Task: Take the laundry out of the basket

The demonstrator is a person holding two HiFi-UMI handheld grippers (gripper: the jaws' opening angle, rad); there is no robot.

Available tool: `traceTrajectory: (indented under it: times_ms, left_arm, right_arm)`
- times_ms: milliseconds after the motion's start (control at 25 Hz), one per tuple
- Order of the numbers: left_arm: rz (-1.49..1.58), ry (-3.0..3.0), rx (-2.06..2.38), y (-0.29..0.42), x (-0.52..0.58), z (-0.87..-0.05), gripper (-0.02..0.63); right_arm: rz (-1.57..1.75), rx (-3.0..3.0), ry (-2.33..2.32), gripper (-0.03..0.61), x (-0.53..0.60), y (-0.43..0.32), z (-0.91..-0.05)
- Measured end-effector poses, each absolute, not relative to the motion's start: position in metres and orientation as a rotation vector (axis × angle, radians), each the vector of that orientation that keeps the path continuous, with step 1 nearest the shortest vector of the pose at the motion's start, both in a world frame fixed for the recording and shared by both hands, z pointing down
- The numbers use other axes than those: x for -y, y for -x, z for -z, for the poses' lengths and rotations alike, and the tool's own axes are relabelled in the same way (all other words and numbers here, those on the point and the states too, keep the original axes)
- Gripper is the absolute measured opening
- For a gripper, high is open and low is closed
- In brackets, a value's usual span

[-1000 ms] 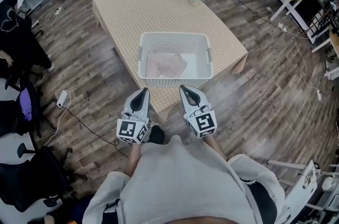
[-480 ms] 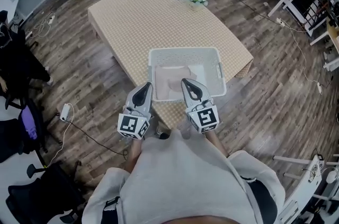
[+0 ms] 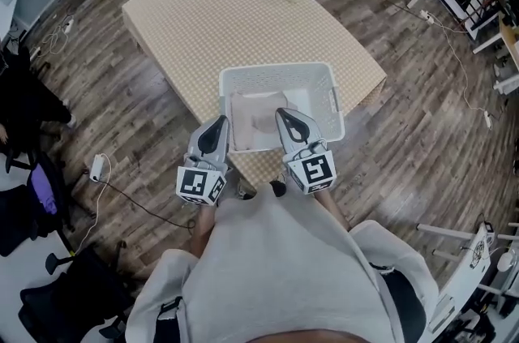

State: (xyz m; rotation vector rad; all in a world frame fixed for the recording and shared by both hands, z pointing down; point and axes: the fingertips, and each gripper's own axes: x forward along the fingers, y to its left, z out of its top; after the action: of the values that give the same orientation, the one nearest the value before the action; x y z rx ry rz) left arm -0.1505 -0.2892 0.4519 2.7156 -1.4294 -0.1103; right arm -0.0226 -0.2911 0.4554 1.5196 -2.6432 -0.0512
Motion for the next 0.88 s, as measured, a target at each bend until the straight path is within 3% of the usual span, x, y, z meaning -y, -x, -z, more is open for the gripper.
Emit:
traceTrajectory:
  times_ms: [880]
  left_arm:
    - [0.026,-2.527,1.628,0.189,0.344,-0.474,0.009]
  right_arm:
    - [-0.070,2.617,-1.341,-0.002,0.361,0.001,-0.483]
